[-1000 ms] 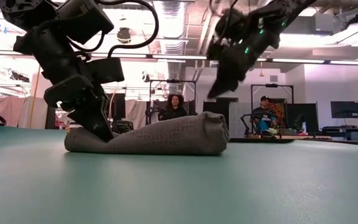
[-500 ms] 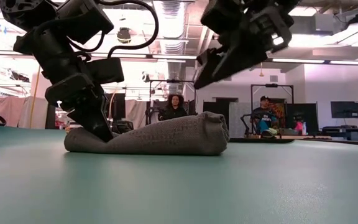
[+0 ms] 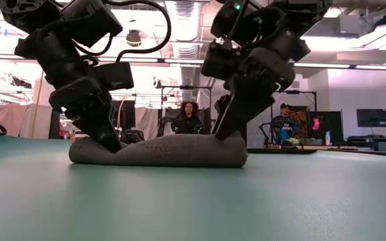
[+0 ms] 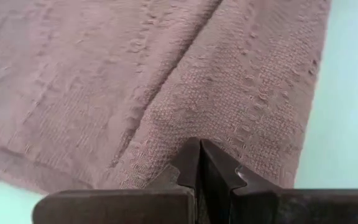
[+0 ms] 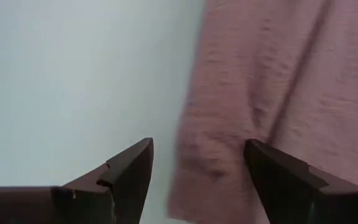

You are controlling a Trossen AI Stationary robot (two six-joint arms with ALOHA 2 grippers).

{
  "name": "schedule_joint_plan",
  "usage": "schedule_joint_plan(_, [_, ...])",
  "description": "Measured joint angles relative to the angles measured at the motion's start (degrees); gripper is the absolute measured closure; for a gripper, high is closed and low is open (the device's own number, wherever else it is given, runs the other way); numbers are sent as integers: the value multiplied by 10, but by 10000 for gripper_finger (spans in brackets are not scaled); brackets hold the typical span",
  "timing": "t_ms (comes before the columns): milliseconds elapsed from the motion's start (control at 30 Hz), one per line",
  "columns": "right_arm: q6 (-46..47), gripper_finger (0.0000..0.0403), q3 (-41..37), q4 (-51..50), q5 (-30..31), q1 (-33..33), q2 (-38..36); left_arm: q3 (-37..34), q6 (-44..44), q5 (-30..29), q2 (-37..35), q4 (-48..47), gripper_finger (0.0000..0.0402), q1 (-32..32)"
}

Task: Roll towel
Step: Roll the microfiber towel

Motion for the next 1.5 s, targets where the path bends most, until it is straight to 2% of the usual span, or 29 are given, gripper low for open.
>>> schedule_joint_plan(200, [-22, 122, 0, -5, 51, 7, 0, 0, 11, 32, 0, 2, 401, 0])
schedule_joint_plan(367, [-28, 122, 0, -6, 58, 12, 0, 0, 21, 34, 0, 2, 402, 0])
schedule_joint_plan(467, [-42, 133, 0, -19, 111, 23, 0, 0, 22, 34, 0, 2, 401, 0])
schedule_joint_plan(567, [-59, 167, 0, -25, 145, 34, 0, 0, 21, 34, 0, 2, 401, 0])
schedule_joint_plan(700, [-78, 227, 0, -24, 149, 43, 0, 0, 13, 34, 0, 2, 401, 0])
schedule_joint_plan(800, [-67, 288, 0, -24, 145, 42, 0, 0, 13, 34, 0, 2, 401, 0])
schedule_joint_plan(900, [-65, 367, 0, -34, 112, 34, -1, 0, 13, 36, 0, 5, 401, 0])
schedule_joint_plan(933, [-64, 380, 0, -36, 89, 29, -1, 0, 13, 36, 0, 5, 401, 0])
schedule_joint_plan(1100, [-6, 382, 12, -53, -27, -2, -5, 0, 12, 70, 0, 8, 401, 0])
schedule_joint_plan(1233, [17, 382, 36, -81, -95, -36, -5, 0, 10, 91, 0, 7, 401, 0])
schedule_joint_plan(1500, [116, 382, 45, -125, -166, -125, -5, 0, 14, 124, 0, 6, 401, 0])
